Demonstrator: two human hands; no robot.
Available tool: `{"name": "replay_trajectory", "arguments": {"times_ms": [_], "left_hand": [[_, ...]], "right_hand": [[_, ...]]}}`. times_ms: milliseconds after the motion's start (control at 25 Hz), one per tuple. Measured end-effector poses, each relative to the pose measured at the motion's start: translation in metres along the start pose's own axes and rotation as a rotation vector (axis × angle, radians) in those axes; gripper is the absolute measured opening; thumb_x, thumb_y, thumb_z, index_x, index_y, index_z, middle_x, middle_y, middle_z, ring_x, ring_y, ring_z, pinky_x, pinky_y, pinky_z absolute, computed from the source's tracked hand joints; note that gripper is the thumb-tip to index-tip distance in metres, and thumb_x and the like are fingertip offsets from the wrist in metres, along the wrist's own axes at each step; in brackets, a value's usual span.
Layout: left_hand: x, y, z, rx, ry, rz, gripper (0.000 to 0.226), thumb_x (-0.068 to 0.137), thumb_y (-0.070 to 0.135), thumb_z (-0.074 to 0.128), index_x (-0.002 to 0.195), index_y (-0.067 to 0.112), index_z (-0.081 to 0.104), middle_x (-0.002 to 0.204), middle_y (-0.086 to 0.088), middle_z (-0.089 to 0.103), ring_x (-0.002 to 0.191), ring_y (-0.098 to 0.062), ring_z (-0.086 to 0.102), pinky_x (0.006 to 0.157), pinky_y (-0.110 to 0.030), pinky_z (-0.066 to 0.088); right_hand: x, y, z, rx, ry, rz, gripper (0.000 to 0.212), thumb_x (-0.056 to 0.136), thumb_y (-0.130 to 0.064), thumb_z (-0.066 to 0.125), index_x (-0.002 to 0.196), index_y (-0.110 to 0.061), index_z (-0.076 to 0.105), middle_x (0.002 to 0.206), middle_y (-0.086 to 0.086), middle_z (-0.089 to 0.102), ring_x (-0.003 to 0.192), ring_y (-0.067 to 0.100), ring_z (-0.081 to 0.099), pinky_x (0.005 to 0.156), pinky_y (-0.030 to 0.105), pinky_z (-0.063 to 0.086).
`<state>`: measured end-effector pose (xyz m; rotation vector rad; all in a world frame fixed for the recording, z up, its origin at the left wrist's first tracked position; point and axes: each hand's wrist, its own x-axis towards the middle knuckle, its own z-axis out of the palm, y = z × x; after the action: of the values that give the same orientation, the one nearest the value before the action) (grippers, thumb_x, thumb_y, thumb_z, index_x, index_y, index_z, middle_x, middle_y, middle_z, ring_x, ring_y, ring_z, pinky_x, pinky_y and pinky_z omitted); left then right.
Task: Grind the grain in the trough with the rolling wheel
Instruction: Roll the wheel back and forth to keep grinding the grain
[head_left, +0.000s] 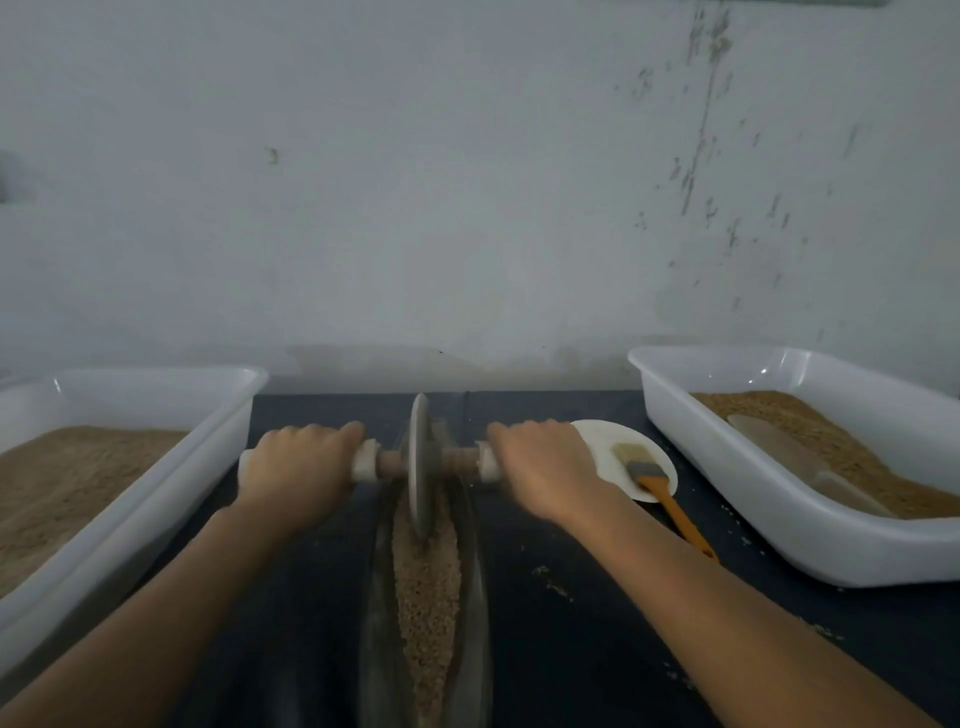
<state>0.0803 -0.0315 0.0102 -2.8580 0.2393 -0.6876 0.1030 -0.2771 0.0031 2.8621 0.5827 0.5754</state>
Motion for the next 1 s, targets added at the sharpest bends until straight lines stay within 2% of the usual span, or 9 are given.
{"name": "replay_trajectory", "arguments": {"times_ms": [120, 280, 400, 520, 600, 760, 840, 920, 1000], "left_hand": [[0.001, 0.0, 0.002, 0.056, -0.019, 0.01, 0.027, 0.082, 0.04, 0.061, 0.094, 0.032, 0.038, 0.09, 0.008, 0.062, 0.08, -0.016, 0.062, 0.061, -0.029, 0.033], [-0.078, 0.003, -0.012, -0.096, 0.158, 0.265, 0.055, 0.043, 0.038, 0.083, 0.083, 0.035, 0.046, 0.064, 0.012, 0.052, 0.053, -0.012, 0.058, 0.048, -0.023, 0.027], [-0.109, -0.007, -0.013, -0.239, 0.199, 0.341, 0.039, 0.061, 0.039, 0.075, 0.085, 0.039, 0.045, 0.067, 0.02, 0.039, 0.056, -0.011, 0.056, 0.053, -0.029, 0.045], [-0.095, -0.006, -0.004, -0.138, 0.097, 0.259, 0.045, 0.05, 0.037, 0.08, 0.081, 0.037, 0.047, 0.062, 0.016, 0.048, 0.049, -0.012, 0.057, 0.045, -0.025, 0.04], [-0.064, -0.005, 0.007, -0.064, 0.042, 0.194, 0.055, 0.039, 0.03, 0.088, 0.077, 0.031, 0.048, 0.058, 0.012, 0.051, 0.042, -0.014, 0.053, 0.042, -0.02, 0.028], [0.001, -0.001, 0.007, 0.03, 0.055, -0.021, 0.025, 0.079, 0.03, 0.066, 0.088, 0.025, 0.044, 0.082, 0.004, 0.064, 0.071, -0.024, 0.064, 0.057, -0.033, 0.046], [0.004, 0.001, 0.001, 0.044, -0.017, -0.015, 0.019, 0.086, 0.032, 0.055, 0.094, 0.026, 0.038, 0.094, 0.004, 0.064, 0.084, -0.024, 0.063, 0.065, -0.033, 0.042], [-0.023, 0.002, -0.008, 0.033, -0.062, 0.037, 0.029, 0.084, 0.033, 0.059, 0.091, 0.028, 0.031, 0.09, 0.007, 0.061, 0.08, -0.021, 0.061, 0.061, -0.032, 0.036], [-0.073, 0.006, -0.018, 0.028, 0.029, 0.17, 0.05, 0.064, 0.033, 0.075, 0.085, 0.031, 0.03, 0.072, 0.011, 0.053, 0.06, -0.014, 0.054, 0.053, -0.029, 0.027]], "right_hand": [[0.009, 0.003, 0.002, 0.055, -0.012, 0.029, 0.026, 0.085, -0.028, 0.064, 0.105, -0.02, 0.05, 0.102, 0.005, 0.065, 0.089, 0.031, 0.061, 0.068, 0.037, 0.039], [-0.084, -0.008, -0.012, 0.172, -0.046, -0.084, 0.027, 0.076, -0.033, 0.068, 0.092, -0.027, 0.047, 0.083, -0.003, 0.061, 0.07, 0.022, 0.059, 0.058, 0.034, 0.039], [-0.117, -0.011, -0.029, 0.055, 0.089, -0.159, 0.038, 0.048, -0.031, 0.08, 0.074, -0.025, 0.053, 0.058, -0.005, 0.054, 0.045, 0.015, 0.049, 0.043, 0.028, 0.03], [-0.084, -0.014, -0.024, 0.01, -0.082, -0.149, 0.026, 0.073, -0.017, 0.067, 0.093, -0.018, 0.05, 0.084, 0.004, 0.063, 0.069, 0.027, 0.061, 0.054, 0.035, 0.037], [-0.043, -0.009, -0.01, -0.026, -0.003, -0.07, 0.024, 0.08, -0.015, 0.062, 0.099, -0.018, 0.048, 0.095, 0.005, 0.064, 0.081, 0.031, 0.063, 0.057, 0.036, 0.034], [0.015, -0.004, 0.011, -0.049, 0.069, 0.047, 0.023, 0.084, -0.022, 0.061, 0.103, -0.017, 0.049, 0.099, 0.005, 0.067, 0.086, 0.032, 0.064, 0.058, 0.035, 0.031], [0.007, -0.007, 0.008, -0.047, 0.042, 0.049, 0.023, 0.085, -0.025, 0.06, 0.104, -0.018, 0.049, 0.1, 0.006, 0.067, 0.087, 0.033, 0.063, 0.06, 0.035, 0.034], [-0.026, -0.005, 0.005, 0.03, -0.019, -0.013, 0.024, 0.084, -0.032, 0.061, 0.1, -0.024, 0.045, 0.095, 0.002, 0.066, 0.084, 0.029, 0.062, 0.064, 0.036, 0.043], [-0.075, -0.005, -0.004, 0.085, 0.016, -0.116, 0.036, 0.072, -0.036, 0.07, 0.088, -0.032, 0.038, 0.077, -0.005, 0.06, 0.066, 0.02, 0.059, 0.057, 0.038, 0.048]]}}
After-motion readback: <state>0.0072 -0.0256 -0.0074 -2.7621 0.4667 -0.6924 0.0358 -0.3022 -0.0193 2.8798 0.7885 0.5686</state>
